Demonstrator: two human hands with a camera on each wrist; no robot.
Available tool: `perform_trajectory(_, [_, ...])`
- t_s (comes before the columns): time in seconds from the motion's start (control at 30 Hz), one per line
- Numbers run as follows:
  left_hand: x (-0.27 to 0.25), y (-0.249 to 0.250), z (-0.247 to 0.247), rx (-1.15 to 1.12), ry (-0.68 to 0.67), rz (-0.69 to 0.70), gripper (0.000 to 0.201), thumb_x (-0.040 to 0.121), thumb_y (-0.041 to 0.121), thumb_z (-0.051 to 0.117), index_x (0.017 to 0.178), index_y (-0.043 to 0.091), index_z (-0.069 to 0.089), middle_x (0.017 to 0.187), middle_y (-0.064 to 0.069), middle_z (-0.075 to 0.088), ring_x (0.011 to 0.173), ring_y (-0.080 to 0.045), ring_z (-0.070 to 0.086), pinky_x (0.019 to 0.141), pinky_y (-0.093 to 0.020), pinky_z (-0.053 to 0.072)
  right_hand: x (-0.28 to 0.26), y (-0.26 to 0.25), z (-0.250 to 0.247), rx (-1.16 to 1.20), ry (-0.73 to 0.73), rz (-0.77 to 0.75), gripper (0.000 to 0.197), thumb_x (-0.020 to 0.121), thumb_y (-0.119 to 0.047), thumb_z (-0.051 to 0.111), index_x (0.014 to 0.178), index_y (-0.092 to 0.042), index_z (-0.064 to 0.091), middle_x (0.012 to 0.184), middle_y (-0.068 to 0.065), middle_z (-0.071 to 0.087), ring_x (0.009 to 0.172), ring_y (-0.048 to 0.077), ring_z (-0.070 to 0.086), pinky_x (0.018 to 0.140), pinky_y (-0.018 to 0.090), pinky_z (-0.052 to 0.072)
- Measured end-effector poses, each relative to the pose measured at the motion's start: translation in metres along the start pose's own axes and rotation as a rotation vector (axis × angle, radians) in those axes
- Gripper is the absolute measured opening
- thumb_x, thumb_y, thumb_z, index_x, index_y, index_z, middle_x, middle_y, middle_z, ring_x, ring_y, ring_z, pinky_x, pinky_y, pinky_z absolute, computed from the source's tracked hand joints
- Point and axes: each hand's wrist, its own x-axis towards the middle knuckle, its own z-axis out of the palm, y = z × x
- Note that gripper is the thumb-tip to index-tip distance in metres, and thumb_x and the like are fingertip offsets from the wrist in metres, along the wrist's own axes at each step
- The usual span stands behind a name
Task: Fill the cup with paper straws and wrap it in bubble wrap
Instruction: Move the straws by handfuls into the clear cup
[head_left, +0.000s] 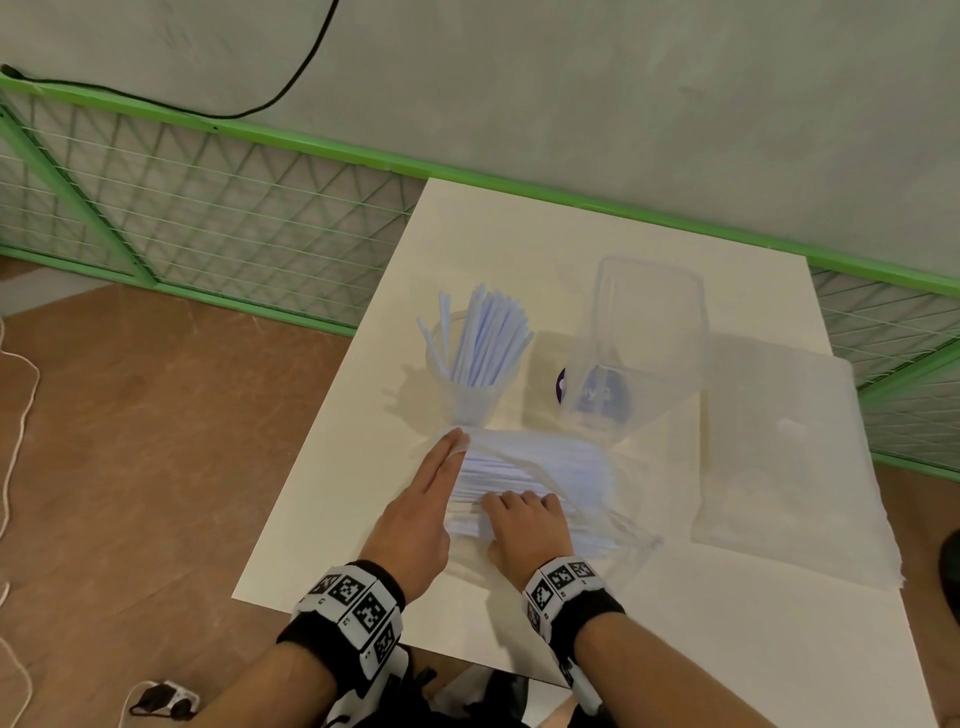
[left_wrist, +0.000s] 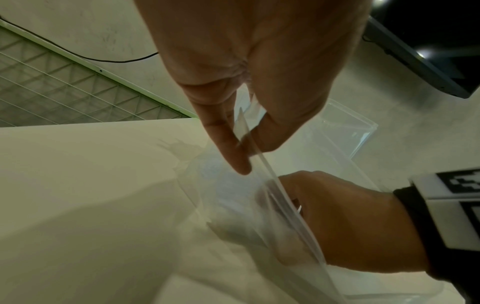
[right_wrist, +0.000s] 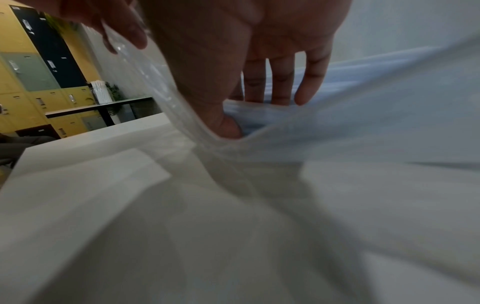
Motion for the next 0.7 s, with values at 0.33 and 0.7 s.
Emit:
perform_trajectory(0.33, [0.000,0.003,0.000,0.016,-0.001,-0.012,0.104,0.077,-0.017,0.047,0.156,0.036,0.003,0.153,0.038,-0.017,0.105,-0.017,0.062,0.075,-0.033,0.055,0.005,-0.002,-0.006,-0.112,-0.079,-0.030,0.035,0.090,-0.023,0.057,0.124,-0.014,0.052,0.128,0.007,0.057,0.120,0.031,0.050,0.103,0.046,0.032])
perform_trajectory(0.7, [0.000,0.000,-0.001,0.017,0.012,-0.024,0.103,0.076,-0.017,0.046,0.156,0.034,0.005,0.157,0.033,-0.013,0.111,-0.010,0.058,0.062,-0.009,0.038,-0.007,0.009,-0.020,0.148,0.006,-0.026,0.036,0.088,-0.040,0.050,0.118,-0.021,0.048,0.108,0.002,0.067,0.102,0.028,0.063,0.092,0.037,0.041])
